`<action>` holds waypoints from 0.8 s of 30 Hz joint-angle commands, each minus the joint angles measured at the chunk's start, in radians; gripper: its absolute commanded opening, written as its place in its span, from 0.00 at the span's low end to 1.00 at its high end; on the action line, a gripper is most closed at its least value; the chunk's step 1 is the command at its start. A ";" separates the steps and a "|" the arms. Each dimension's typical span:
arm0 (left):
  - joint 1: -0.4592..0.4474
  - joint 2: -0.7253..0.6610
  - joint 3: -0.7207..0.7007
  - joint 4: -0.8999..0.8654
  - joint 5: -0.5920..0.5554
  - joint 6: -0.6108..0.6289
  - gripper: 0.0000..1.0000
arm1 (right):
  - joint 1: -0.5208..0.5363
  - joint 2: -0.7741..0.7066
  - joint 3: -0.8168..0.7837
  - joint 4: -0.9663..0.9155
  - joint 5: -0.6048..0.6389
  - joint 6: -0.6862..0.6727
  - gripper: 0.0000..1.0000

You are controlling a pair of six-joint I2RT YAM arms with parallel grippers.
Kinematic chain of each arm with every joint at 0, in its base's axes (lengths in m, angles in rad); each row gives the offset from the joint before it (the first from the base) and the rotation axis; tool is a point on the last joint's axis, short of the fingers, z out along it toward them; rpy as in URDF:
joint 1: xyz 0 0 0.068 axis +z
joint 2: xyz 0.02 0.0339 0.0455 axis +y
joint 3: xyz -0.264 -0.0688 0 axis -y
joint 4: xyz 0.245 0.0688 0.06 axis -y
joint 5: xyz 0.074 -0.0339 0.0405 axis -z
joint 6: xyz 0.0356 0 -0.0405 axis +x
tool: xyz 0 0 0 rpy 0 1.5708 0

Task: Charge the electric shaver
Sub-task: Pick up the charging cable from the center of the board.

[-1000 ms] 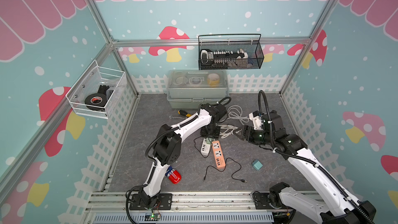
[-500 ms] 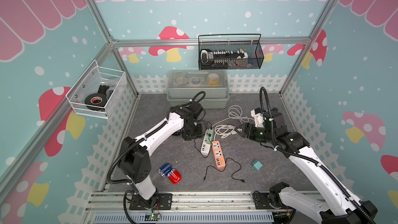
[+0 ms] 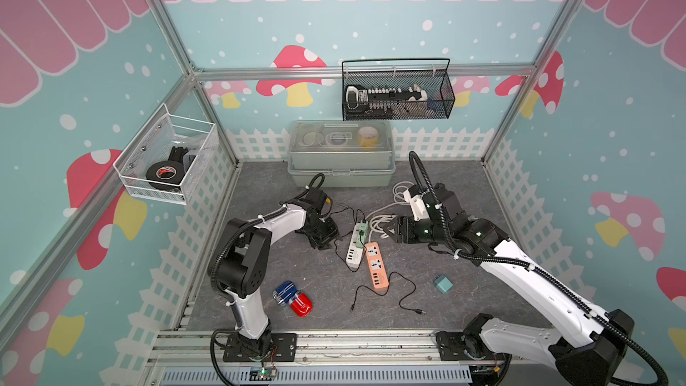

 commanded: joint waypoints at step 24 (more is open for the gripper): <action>-0.035 -0.223 -0.094 0.053 -0.054 -0.091 0.00 | 0.007 0.090 -0.005 0.113 -0.079 0.047 0.70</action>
